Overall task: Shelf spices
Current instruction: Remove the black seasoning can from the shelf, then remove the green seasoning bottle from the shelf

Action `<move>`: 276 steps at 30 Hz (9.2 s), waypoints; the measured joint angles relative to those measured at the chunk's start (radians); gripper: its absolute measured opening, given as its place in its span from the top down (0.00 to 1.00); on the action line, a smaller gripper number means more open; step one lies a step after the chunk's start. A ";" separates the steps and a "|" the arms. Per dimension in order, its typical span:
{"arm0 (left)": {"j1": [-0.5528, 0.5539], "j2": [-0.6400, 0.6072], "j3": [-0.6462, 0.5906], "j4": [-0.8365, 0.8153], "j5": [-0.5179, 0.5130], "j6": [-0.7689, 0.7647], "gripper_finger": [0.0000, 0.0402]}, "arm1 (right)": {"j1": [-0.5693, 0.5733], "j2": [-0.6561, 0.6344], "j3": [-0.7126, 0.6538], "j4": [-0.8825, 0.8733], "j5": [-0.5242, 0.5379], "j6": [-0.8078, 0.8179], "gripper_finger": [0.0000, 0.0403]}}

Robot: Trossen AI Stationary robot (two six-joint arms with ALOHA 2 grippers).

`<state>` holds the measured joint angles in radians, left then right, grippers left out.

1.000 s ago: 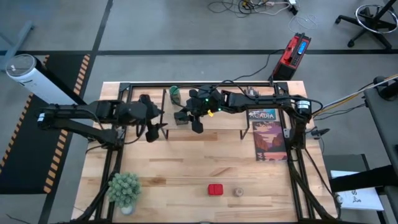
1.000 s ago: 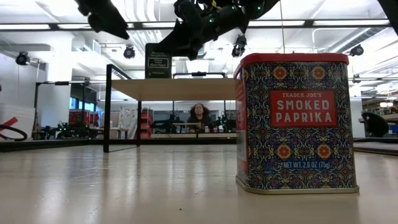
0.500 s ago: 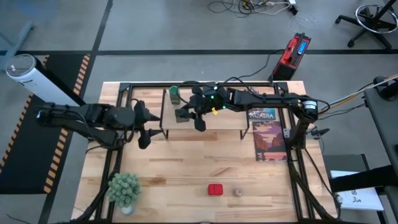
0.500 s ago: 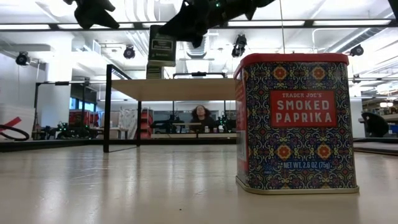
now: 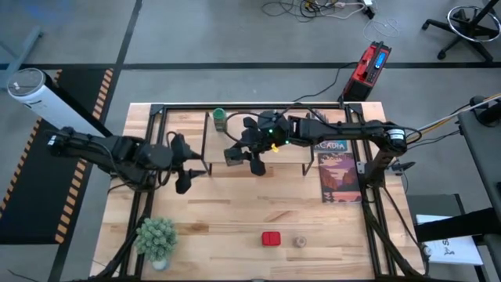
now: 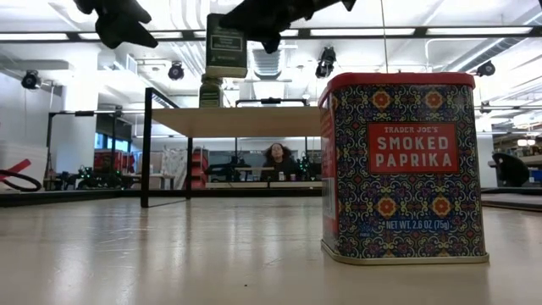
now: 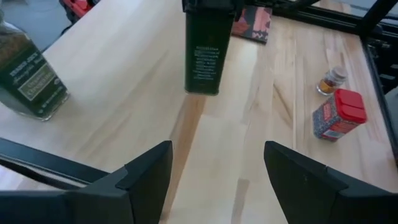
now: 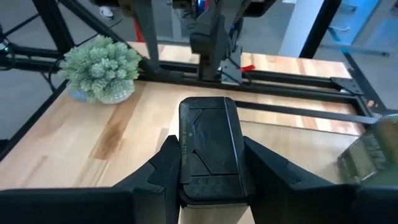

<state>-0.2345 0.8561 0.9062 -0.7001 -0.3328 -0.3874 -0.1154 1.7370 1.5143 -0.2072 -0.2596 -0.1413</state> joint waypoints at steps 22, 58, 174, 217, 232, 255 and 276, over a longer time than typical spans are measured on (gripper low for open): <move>-0.003 -0.070 0.029 -0.094 -0.051 0.008 0.39 | 0.196 0.064 0.000 0.006 -0.002 0.075 0.70; -0.005 -0.101 0.029 -0.093 -0.052 0.031 0.39 | 0.474 0.328 -0.001 0.270 0.268 0.438 0.70; 0.728 0.136 0.106 0.105 0.351 0.493 0.39 | -0.236 -0.065 -0.097 0.121 0.011 0.030 0.40; 0.857 0.351 0.112 0.205 0.692 0.701 0.39 | -0.341 0.048 -0.095 0.188 -0.177 0.062 0.46; 0.832 0.331 0.113 0.252 0.788 0.734 0.39 | -0.336 0.048 -0.095 0.191 -0.246 0.106 0.47; 0.796 0.330 0.113 0.252 0.739 0.699 0.39 | -0.293 0.052 -0.064 0.244 -0.158 0.124 0.47; 0.765 0.329 0.114 0.211 0.729 0.661 0.39 | -0.284 0.148 0.087 0.153 -0.121 0.074 0.47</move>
<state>0.5303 1.1851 1.0206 -0.4889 0.3959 0.2741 -0.3997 1.8851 1.6015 -0.0542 -0.3809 -0.0673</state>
